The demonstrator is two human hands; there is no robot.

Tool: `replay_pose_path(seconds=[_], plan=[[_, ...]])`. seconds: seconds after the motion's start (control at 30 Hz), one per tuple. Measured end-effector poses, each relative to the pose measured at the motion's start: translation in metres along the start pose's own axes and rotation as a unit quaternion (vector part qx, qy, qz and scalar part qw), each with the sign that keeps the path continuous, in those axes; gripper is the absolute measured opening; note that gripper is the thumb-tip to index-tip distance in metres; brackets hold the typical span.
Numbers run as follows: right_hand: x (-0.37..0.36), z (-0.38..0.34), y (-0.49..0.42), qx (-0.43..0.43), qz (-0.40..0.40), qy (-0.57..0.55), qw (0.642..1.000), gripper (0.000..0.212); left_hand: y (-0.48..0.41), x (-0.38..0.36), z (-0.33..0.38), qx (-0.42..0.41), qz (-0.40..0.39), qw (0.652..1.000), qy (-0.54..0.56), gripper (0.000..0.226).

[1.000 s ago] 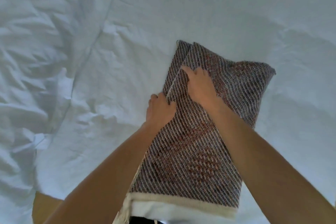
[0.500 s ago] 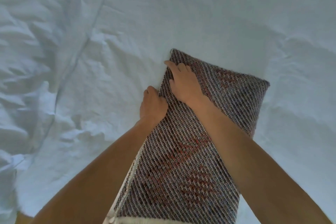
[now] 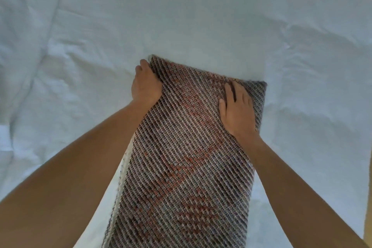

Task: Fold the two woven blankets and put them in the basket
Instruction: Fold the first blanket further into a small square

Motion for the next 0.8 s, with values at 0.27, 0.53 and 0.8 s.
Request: replay_pose_path(seconds=[0.27,0.53,0.8], plan=[[0.002,0.030,0.020,-0.075,0.057,-0.011,0.995,0.066,0.047,-0.032,0.052,-0.325,0.063,0.924,-0.192,0.061],[-0.029,0.047,0.010,-0.086,-0.033,-0.032,0.995,0.071,0.021,-0.070,0.029,-0.294,-0.050,0.906,-0.300,0.065],[0.013,0.046,-0.038,-0.004,-0.073,0.005,0.997,0.060,0.006,-0.056,0.086,-0.304,-0.092,0.863,-0.394,0.063]])
Point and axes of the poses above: each hand's wrist, its own y-axis away from the middle knuckle, its own x-axis out of the back of the hand, z = x × y, the point moved 10 cm from there along -y, towards the middle knuckle, and after that the axes turned 4 degrees about x, right-handed, at the moved point
